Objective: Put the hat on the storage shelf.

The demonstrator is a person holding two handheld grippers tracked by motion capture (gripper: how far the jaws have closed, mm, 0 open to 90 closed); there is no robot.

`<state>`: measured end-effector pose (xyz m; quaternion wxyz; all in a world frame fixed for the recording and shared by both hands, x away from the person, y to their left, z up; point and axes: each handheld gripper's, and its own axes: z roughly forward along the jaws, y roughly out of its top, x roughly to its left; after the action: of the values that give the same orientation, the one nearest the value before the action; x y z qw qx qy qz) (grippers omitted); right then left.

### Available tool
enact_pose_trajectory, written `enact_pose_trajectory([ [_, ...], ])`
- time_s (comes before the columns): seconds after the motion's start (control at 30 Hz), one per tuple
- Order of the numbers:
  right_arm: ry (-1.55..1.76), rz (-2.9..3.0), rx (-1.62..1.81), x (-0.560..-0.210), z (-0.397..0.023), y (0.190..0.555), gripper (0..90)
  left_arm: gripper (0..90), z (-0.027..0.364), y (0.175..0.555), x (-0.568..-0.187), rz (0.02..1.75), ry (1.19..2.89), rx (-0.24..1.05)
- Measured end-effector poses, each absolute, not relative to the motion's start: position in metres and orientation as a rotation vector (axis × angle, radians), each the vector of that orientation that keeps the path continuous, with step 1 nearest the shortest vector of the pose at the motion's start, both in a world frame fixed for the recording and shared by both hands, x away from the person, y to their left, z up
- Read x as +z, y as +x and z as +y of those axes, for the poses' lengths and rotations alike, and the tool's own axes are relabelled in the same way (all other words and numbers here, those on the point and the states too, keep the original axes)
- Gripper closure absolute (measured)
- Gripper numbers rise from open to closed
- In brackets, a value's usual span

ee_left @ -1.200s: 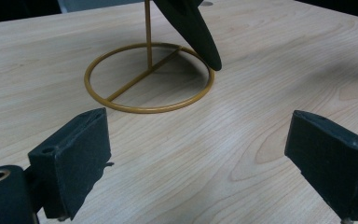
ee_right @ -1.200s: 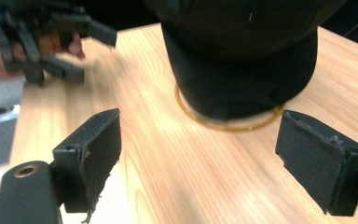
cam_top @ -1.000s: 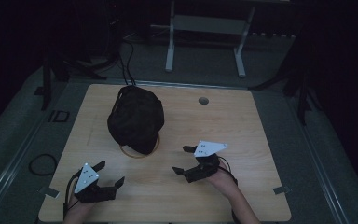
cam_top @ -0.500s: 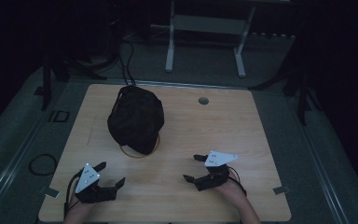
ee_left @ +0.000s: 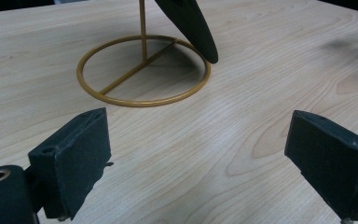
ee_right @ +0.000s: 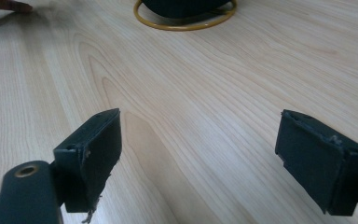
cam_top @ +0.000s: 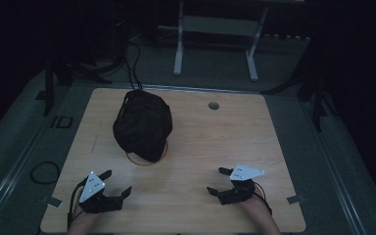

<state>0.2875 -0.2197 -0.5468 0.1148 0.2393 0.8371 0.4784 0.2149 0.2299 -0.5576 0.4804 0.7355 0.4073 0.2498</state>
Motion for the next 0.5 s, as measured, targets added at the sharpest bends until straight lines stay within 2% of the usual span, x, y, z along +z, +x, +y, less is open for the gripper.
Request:
enact_pose_trajectory([
  [0.5, 0.762, 2.416, 1.324, -0.555, -0.243, 0.283, 14.3, 7.4, 0.230, 0.214, -0.558, 0.986, 1.803, 0.611],
])
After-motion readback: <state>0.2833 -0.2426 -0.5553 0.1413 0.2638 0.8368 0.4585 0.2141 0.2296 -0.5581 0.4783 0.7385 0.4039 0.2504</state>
